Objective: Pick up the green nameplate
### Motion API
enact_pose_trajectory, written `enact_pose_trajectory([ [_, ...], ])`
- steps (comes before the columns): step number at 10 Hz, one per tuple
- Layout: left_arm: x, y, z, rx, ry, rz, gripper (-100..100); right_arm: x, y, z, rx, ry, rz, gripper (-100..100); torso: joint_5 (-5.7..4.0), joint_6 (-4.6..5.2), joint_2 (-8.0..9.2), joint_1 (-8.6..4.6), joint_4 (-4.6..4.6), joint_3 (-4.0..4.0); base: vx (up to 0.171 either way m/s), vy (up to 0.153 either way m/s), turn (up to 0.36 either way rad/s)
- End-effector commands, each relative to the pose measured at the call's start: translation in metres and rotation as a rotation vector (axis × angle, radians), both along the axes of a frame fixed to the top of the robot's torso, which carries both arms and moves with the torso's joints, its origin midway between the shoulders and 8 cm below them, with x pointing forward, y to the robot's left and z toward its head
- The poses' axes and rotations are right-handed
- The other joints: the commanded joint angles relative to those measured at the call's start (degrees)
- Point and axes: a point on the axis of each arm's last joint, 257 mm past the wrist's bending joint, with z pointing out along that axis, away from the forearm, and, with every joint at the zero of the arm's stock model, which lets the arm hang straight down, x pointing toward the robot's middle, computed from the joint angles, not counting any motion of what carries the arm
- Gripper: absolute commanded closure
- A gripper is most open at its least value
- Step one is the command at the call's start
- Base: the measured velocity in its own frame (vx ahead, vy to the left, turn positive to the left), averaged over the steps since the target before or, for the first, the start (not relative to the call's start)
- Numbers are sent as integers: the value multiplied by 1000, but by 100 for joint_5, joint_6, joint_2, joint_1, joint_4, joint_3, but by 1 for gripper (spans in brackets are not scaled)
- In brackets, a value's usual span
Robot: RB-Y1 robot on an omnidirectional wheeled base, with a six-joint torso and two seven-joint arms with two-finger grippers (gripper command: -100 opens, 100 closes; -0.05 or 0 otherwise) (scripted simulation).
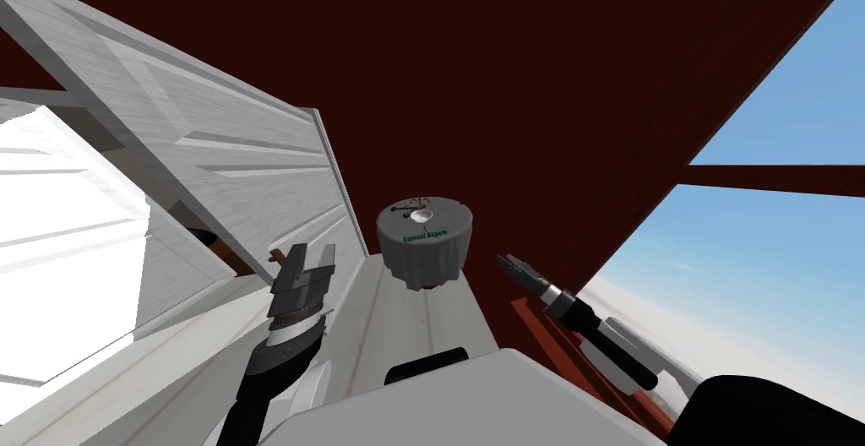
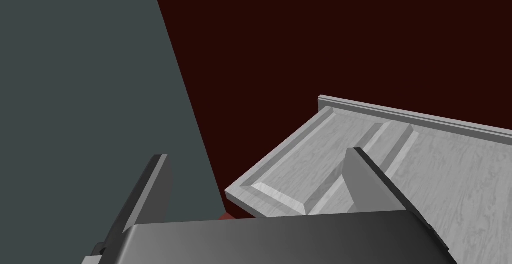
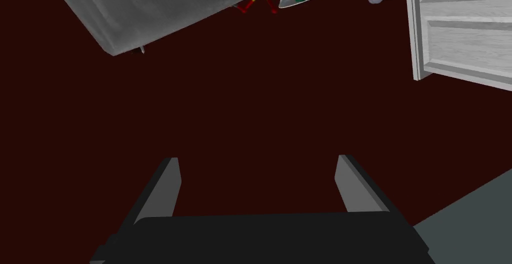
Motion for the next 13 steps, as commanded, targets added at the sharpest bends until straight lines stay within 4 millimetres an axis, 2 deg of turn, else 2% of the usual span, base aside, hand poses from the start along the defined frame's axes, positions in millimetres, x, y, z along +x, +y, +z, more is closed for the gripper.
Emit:
enact_pose_trajectory([
  [1,0,0,0,0,0,0,0,-4,-18,-13,-93,44,-3,-100,0,0,0,0,0,0,33,65,-47],
  [2,0,0,0,0,0,0,0,-2,-18,-11,-114,49,12,-100,1,1,-3,4,-1,-2,25,56,-25],
  [3,0,0,0,0,0,0,0,-7,-35,-22,-189,87,9,-100,0,0,-2,2,-1,-1,23,74,-27],
  [4,0,0,0,0,0,0,0,-6,-35,-20,-206,90,21,-100,1,1,-1,7,0,-1,26,65,-28],
  [5,0,0,0,0,0,0,0,-11,-52,-31,-277,127,17,-100,1,-1,-2,5,0,-1,38,84,-29],
  [6,0,0,0,0,0,0,0,-9,-52,-28,-298,130,32,-100,2,1,-5,11,-1,-3,22,77,-23],
  [7,0,0,0,0,0,0,0,-14,-70,-37,-366,166,30,-100,2,-1,-2,10,-1,-1,20,94,-16],
  [8,0,0,0,0,0,0,0,-12,-70,-34,-387,170,45,-100,3,1,0,16,0,0,21,76,-25],
  [9,0,0,0,0,0,0,0,-17,-88,-42,-454,205,45,-100,3,-1,-1,10,0,-1,19,94,-11],
  [10,0,0,0,0,0,0,0,-15,-88,-39,-474,208,60,-100,3,0,0,16,0,0,15,89,-14],
  [11,0,0,0,0,0,0,0,-20,-106,-45,-539,242,61,-100,3,-1,1,15,0,0,36,102,-5],
  [12,0,0,0,0,0,0,0,-17,-106,-42,-559,245,75,-100,4,0,-5,19,-1,-3,33,86,-9],
  [13,0,0,0,0,0,0,0,-22,-124,-47,-621,278,78,-100,4,-1,-6,15,-1,-3,27,120,7],
])
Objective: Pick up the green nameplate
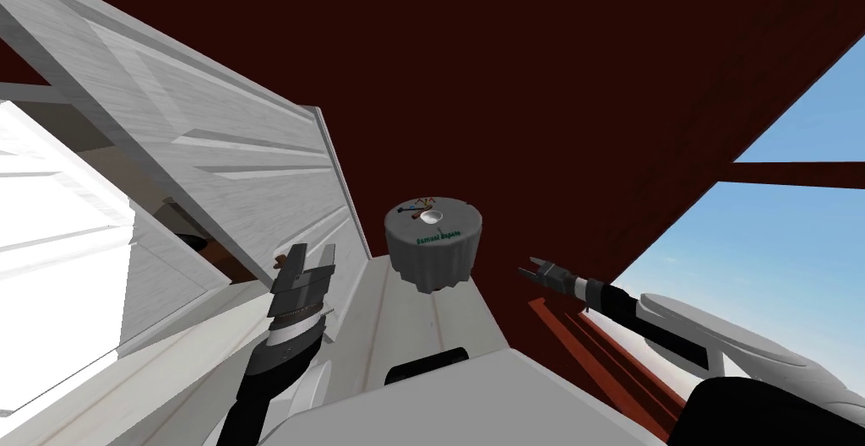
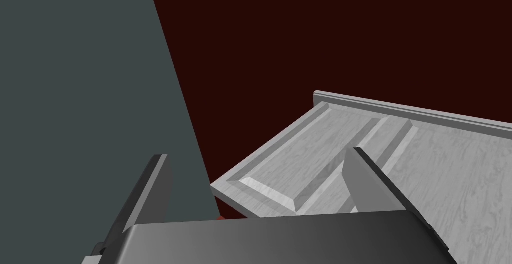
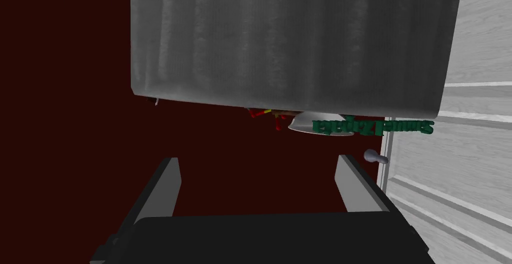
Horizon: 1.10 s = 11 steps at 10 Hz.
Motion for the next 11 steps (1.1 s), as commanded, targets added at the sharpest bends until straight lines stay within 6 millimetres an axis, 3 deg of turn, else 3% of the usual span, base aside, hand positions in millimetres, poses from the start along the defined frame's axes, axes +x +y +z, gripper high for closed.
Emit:
enact_pose_trajectory([
  [1,0,0,0,0,0,0,0,1,-8,2,-52,22,19,-100,0,0,0,0,0,0,19,116,-7],
  [2,0,0,0,0,0,0,0,-4,-25,0,-114,54,23,-100,1,-1,2,0,1,1,24,117,12],
  [3,0,0,0,0,0,0,0,-1,-25,3,-130,59,37,-100,1,0,2,2,1,1,37,105,0],
  [6,0,0,0,0,0,0,0,-6,-58,4,-260,125,58,-100,2,0,-2,0,-1,-2,42,130,16],
  [7,0,0,0,0,0,0,0,-2,-59,8,-277,129,72,-100,2,-1,-6,9,-1,-3,23,123,9],
  [10,0,0,0,0,0,0,0,-4,-89,15,-397,193,97,-100,3,0,2,5,0,1,23,134,28],
  [11,0,0,0,0,0,0,0,-2,-89,17,-409,195,105,-100,3,-1,1,9,0,1,33,127,22],
])
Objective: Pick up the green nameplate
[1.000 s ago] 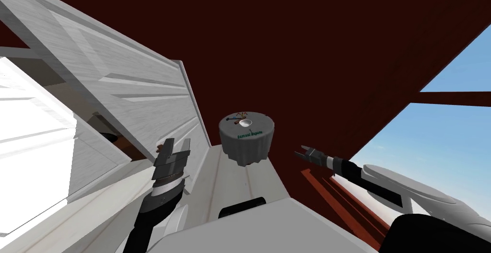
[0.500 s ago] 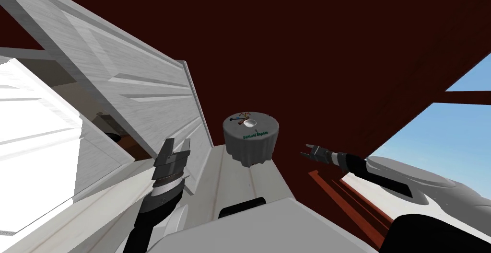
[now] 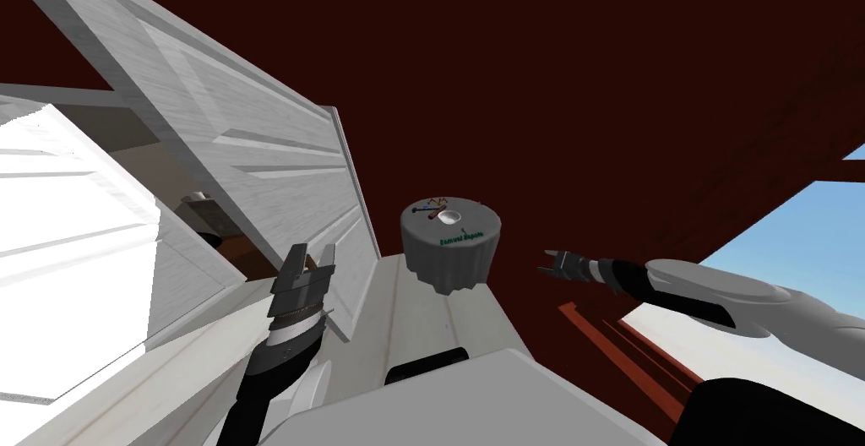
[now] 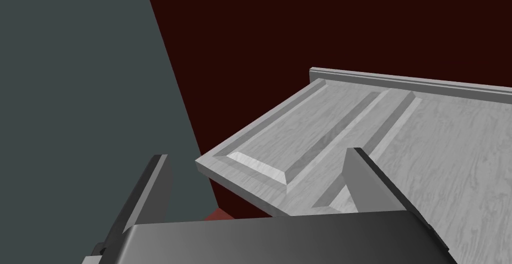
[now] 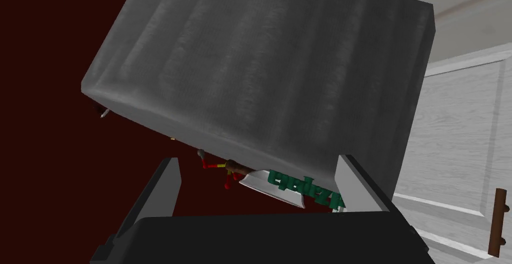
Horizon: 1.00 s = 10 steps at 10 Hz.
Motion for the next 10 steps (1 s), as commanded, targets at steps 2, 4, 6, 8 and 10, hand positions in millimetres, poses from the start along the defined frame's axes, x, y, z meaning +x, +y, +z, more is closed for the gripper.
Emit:
enact_pose_trajectory([
  [2,0,0,0,0,0,0,0,2,-17,7,-73,39,22,-100,3,-2,-1,16,-1,-1,33,159,33],
  [4,0,0,0,0,0,0,0,2,-30,13,-128,70,36,-100,1,-1,-3,7,-1,-2,36,129,40],
  [6,0,0,0,0,0,0,0,3,-41,19,-180,101,49,-100,0,-2,-3,7,-1,-2,38,140,44],
  [8,0,0,0,0,0,0,0,1,-63,28,-257,158,61,-100,3,-2,0,16,0,0,50,202,88],
  [10,0,0,0,0,0,0,0,5,-71,37,-307,189,79,-100,7,0,-8,22,-2,-5,58,168,46],
])
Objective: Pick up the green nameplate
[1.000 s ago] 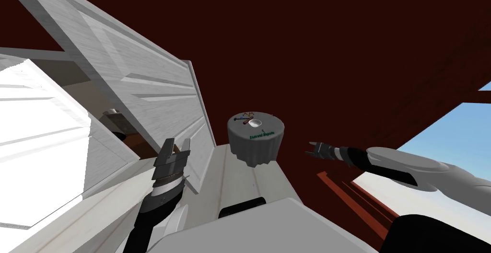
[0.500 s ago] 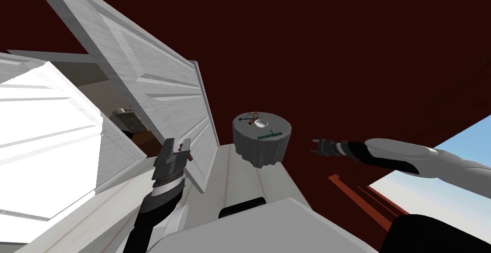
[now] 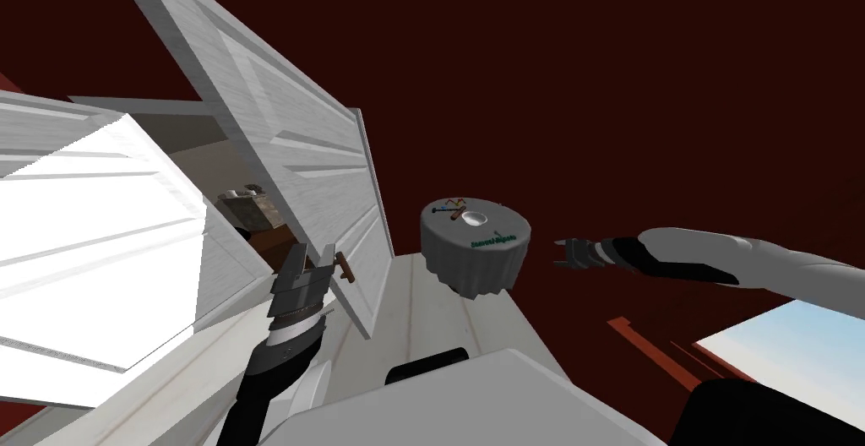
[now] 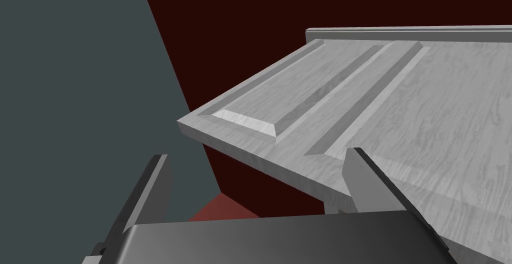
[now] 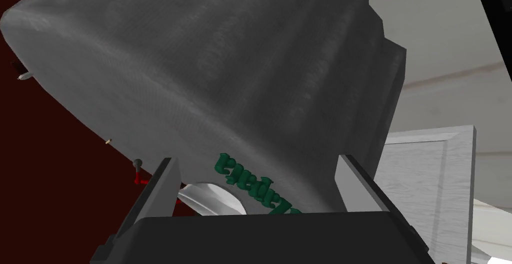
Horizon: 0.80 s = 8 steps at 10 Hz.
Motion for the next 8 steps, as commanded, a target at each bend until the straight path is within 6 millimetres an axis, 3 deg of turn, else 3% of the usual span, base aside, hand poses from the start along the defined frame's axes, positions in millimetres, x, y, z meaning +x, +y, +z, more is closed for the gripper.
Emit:
enact_pose_trajectory([
  [1,0,0,0,0,0,0,0,0,-12,8,-51,42,8,-100,0,0,0,0,0,0,102,221,124],
  [5,0,0,0,0,0,0,0,-3,-36,25,-153,138,22,-100,9,-1,-16,31,-5,-10,100,255,120],
  [8,0,0,0,0,0,0,0,-6,-46,32,-196,190,22,-100,-2,0,5,-6,1,2,64,156,107],
])
